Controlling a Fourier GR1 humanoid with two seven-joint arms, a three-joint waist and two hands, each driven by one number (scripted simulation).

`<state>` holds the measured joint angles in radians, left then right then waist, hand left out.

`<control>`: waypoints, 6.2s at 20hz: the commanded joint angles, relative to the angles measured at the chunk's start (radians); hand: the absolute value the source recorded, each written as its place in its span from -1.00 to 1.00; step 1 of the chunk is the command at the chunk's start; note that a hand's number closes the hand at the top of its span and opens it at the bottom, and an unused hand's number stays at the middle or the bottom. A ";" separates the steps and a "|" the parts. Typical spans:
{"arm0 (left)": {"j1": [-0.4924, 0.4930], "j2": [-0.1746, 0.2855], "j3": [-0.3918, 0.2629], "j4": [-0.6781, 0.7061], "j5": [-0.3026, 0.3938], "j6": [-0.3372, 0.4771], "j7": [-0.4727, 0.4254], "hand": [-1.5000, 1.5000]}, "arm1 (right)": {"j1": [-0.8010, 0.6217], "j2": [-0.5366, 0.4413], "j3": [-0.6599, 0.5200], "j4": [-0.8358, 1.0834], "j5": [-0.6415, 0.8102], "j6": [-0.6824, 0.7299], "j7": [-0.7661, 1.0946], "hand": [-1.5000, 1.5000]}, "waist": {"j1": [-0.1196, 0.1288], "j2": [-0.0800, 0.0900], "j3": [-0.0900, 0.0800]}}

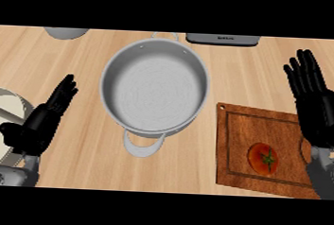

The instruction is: Pick the tomato from the cutting board and place it in the pot

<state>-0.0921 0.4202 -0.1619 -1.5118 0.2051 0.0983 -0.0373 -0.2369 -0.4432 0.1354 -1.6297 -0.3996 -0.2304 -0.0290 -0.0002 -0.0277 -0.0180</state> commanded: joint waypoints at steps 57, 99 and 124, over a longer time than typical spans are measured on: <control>0.134 0.013 0.208 0.036 -0.159 0.005 0.106 0.00 | 0.104 -0.230 0.251 -0.299 0.716 0.641 0.716 -1.00 | 0.006 0.028 0.018; 0.060 -0.122 0.247 -0.034 -0.290 -0.108 0.195 0.00 | -0.079 0.435 0.687 -0.025 1.236 0.755 0.699 1.00 | 0.084 0.034 0.014; 0.054 -0.129 0.267 0.027 -0.306 -0.089 0.159 0.00 | -0.855 0.443 0.703 0.051 1.242 0.123 1.248 1.00 | 0.046 0.031 0.015</control>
<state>-0.0242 0.2759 0.0767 -1.5271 -0.1025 0.0089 0.1349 -1.0229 -0.0096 0.8917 -1.6466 0.8731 0.0285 1.1150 0.0547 -0.0047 -0.0013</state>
